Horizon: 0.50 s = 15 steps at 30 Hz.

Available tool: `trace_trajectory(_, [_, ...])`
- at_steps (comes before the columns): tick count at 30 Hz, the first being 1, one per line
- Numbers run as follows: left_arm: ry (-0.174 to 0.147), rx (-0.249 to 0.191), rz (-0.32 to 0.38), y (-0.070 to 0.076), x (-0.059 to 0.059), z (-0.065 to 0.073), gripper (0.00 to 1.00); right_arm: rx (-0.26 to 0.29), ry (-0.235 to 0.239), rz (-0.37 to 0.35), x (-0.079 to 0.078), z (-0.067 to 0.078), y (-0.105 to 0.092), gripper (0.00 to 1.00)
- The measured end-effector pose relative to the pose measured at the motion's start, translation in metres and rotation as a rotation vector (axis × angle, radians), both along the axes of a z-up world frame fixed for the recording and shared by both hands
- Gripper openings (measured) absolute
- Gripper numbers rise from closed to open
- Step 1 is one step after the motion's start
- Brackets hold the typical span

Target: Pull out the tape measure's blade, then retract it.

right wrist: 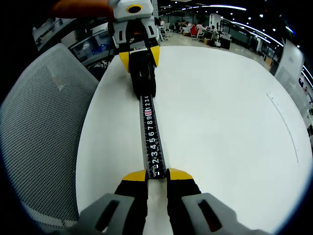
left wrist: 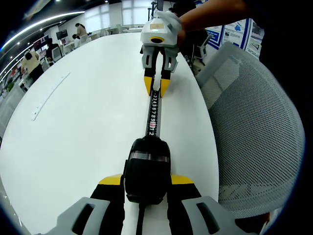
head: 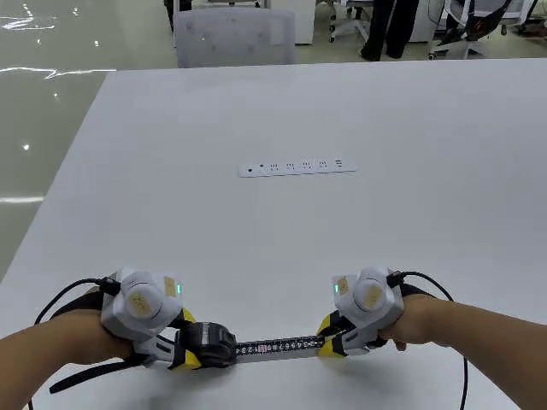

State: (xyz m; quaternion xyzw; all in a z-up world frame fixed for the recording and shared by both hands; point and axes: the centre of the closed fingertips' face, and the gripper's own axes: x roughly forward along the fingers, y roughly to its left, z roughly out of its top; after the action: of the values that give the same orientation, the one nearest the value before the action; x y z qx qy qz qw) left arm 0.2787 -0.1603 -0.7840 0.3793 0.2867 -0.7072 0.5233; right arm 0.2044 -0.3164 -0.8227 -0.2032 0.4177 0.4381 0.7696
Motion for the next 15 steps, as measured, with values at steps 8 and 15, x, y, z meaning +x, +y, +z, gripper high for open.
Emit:
trace_trajectory(8, [0.0,0.0,0.006,0.0003,0.0003,0.0002,0.3,-0.003,0.002,-0.007,-0.0014,-0.0008,-0.0038,0.12])
trace_trajectory(15, [0.001,0.001,0.003,0.0,0.0005,0.0002,0.3,-0.007,0.006,-0.009,-0.0032,-0.0006,-0.0078,0.12])
